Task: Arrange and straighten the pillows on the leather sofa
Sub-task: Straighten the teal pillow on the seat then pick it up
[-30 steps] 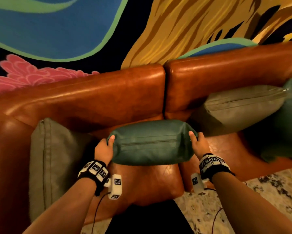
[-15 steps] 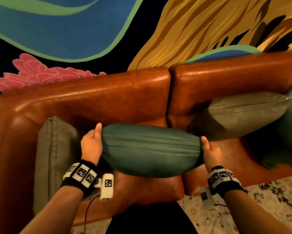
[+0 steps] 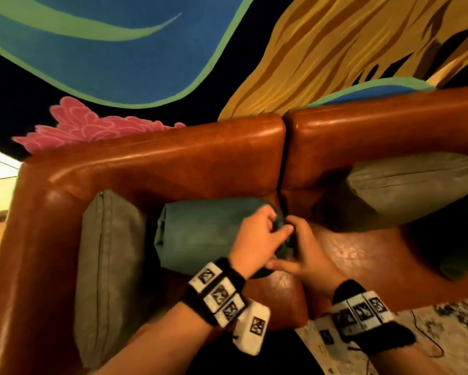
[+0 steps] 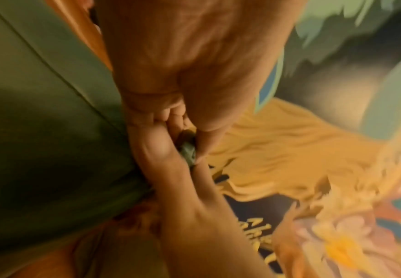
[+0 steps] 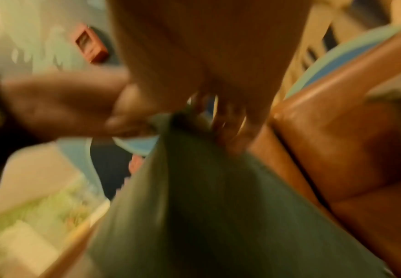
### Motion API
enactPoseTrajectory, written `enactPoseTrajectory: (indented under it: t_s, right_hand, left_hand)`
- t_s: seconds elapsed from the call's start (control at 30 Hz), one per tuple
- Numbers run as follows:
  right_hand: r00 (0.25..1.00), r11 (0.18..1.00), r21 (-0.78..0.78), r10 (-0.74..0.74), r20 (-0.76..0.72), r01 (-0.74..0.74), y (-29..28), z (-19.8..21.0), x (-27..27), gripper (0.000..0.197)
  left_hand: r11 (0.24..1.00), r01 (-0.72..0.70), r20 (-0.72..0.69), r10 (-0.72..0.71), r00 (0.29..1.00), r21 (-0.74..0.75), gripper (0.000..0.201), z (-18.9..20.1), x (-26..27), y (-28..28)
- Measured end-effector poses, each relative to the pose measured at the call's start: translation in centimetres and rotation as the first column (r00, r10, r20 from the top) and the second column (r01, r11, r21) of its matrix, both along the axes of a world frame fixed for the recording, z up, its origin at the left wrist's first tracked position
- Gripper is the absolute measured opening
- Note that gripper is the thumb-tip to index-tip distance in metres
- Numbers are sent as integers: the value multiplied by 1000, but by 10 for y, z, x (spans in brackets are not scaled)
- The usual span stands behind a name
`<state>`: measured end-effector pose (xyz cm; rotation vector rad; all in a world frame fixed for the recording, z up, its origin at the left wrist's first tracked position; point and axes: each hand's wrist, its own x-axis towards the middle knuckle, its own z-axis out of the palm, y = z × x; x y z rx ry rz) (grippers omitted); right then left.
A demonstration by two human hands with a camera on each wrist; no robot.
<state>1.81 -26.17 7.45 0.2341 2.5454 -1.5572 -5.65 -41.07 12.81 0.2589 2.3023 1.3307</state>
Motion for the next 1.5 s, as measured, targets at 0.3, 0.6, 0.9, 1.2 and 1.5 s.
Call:
enactPoseTrajectory:
  t_s: [0.3,0.6,0.9,1.2,1.5]
  right_hand:
    - [807,821,12,-564,173,571,14,-56,-10,6]
    - [809,832,77,-553,201,550,15,-68,-12,13]
    - [906,927,134,-373,202,352,27,-71,-29,8]
    - [807,839,65,-538,244,540,68,-61,-15,7]
    - [854,888,180,-457,250,423,12,-70,-30,28]
  left_hand:
    - [904,-310,-191,263,946,-293,39,-91,-4,-81]
    - [779,-191,23,255,967,-597,33,-122,-44,-147]
    - [763,-40,154,181,971,-645,32,-136,-83,-117]
    - [857,-501,511,381,770,116,45,-76,-86,-171]
    - [882,-415,265,465,844,-226,41,-120,-68,-151]
